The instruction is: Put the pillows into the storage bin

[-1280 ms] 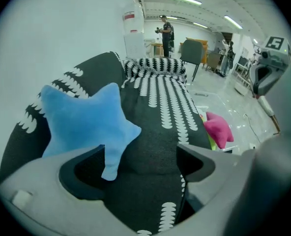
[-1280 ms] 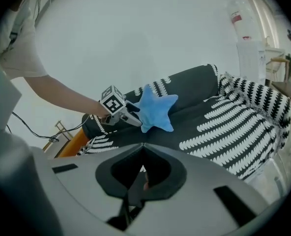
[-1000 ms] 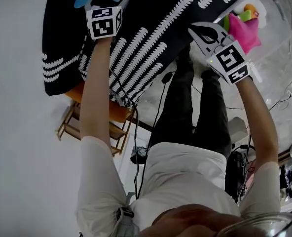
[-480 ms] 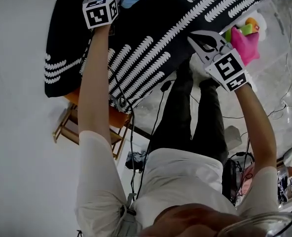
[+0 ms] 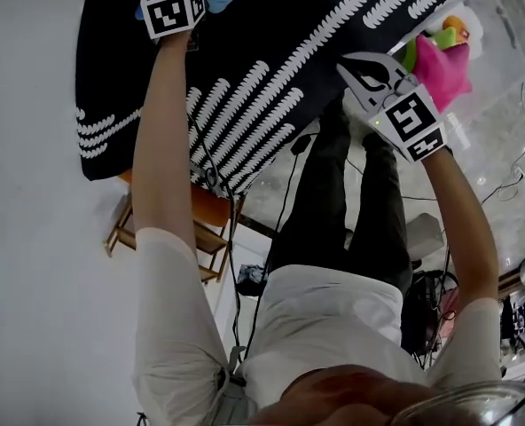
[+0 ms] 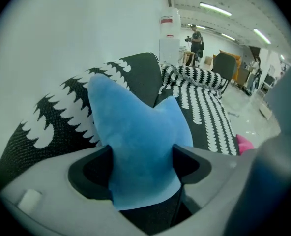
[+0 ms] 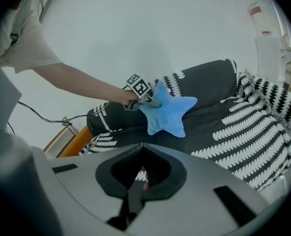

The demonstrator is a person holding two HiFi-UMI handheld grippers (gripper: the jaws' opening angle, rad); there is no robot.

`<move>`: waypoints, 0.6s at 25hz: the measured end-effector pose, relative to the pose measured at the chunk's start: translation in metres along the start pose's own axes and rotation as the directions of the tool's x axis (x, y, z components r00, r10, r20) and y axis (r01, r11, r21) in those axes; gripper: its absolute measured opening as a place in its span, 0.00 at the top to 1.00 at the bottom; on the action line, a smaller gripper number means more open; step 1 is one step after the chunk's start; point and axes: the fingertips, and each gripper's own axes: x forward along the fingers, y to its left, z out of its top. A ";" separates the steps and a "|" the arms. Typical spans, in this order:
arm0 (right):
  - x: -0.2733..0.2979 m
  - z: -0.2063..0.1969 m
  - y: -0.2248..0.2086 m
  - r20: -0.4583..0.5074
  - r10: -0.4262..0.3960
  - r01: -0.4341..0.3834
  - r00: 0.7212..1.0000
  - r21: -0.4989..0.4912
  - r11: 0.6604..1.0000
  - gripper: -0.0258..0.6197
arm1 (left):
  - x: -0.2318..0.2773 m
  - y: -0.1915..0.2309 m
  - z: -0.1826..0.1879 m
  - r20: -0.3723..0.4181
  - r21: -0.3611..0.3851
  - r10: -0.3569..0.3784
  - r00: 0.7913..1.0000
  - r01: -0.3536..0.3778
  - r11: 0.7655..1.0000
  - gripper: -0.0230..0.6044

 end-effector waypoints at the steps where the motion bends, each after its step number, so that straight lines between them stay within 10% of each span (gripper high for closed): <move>1: -0.002 -0.001 -0.002 0.003 -0.004 0.004 1.000 0.005 1.000 0.96 | -0.002 -0.003 0.002 0.005 0.010 0.023 1.000 -0.023 1.000 0.40; 5: -0.014 -0.005 -0.003 0.014 -0.015 0.014 1.000 0.017 1.000 0.96 | -0.021 -0.017 0.007 0.041 0.055 0.055 0.998 -0.057 0.997 0.59; 15: -0.063 -0.010 -0.019 0.041 -0.062 0.061 0.997 0.023 0.998 0.96 | -0.057 -0.085 0.045 0.099 0.155 -0.031 0.995 0.015 0.988 0.60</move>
